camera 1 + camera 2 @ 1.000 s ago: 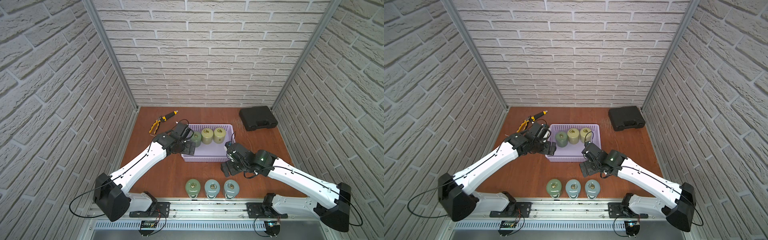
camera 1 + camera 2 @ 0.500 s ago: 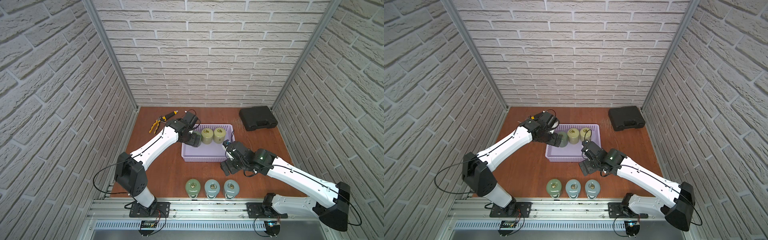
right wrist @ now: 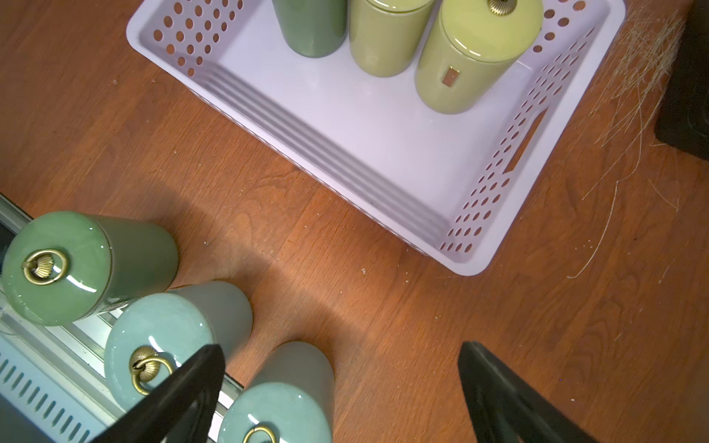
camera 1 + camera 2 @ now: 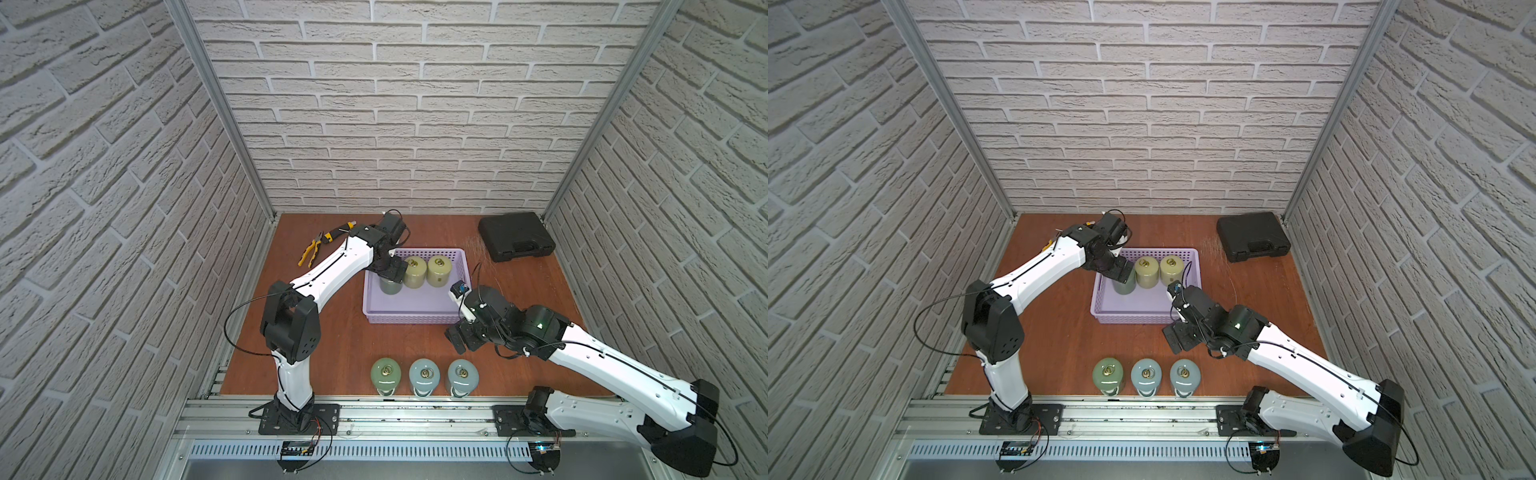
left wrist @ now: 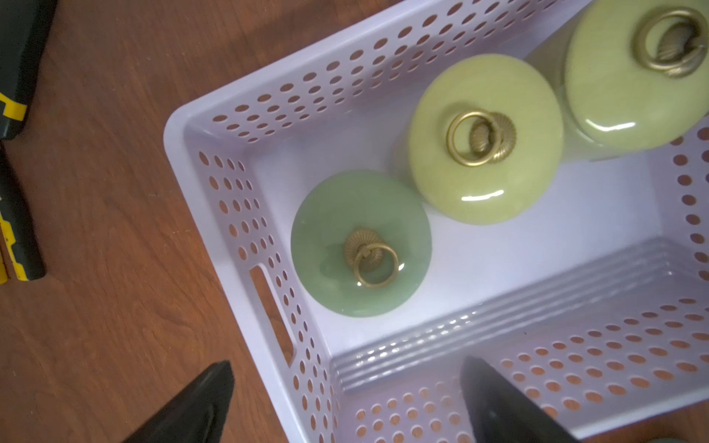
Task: Take the tea canister out of the basket
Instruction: Pick up the tea canister from the basket.
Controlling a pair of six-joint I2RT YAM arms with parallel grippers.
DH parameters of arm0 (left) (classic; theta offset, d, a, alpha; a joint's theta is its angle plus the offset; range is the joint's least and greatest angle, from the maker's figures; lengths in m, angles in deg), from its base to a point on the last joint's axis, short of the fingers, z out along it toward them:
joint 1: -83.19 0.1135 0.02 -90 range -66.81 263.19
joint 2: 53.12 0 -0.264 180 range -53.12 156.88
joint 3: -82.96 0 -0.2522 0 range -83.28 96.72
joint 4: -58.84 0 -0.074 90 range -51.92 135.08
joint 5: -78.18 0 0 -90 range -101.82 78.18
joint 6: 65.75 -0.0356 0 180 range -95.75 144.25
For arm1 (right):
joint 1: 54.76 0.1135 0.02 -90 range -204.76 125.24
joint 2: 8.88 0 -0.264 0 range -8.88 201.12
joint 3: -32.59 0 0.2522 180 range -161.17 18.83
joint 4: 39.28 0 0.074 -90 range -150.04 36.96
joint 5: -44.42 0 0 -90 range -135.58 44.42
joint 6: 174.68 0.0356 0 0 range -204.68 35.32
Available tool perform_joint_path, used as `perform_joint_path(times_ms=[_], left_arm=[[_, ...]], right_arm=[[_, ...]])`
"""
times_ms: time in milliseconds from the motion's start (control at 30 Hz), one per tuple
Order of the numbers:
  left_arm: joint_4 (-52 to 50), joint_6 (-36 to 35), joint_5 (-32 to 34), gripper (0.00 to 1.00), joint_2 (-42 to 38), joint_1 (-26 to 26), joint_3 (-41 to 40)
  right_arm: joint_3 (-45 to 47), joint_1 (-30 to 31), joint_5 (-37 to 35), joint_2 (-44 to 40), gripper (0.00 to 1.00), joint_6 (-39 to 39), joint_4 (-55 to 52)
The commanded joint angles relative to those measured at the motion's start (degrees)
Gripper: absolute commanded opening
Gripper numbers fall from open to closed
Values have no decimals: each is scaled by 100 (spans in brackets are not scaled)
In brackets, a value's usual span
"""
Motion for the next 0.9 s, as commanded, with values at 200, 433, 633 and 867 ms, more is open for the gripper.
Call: perform_joint_path(times_ms=[200, 433, 633, 867], left_arm=[[-206, -288, 47, 98, 574, 52, 481], [-134, -362, 17, 98, 850, 69, 564], [-73, -425, -60, 98, 1108, 69, 687], [-73, -478, -144, 98, 1431, 95, 937]], right_arm=[[86, -25, -253, -245, 100, -111, 40], [105, -26, -327, -384, 100, -65, -105], [105, -26, -384, -513, 100, -23, -281], [114, -26, -477, -689, 100, 82, -454]])
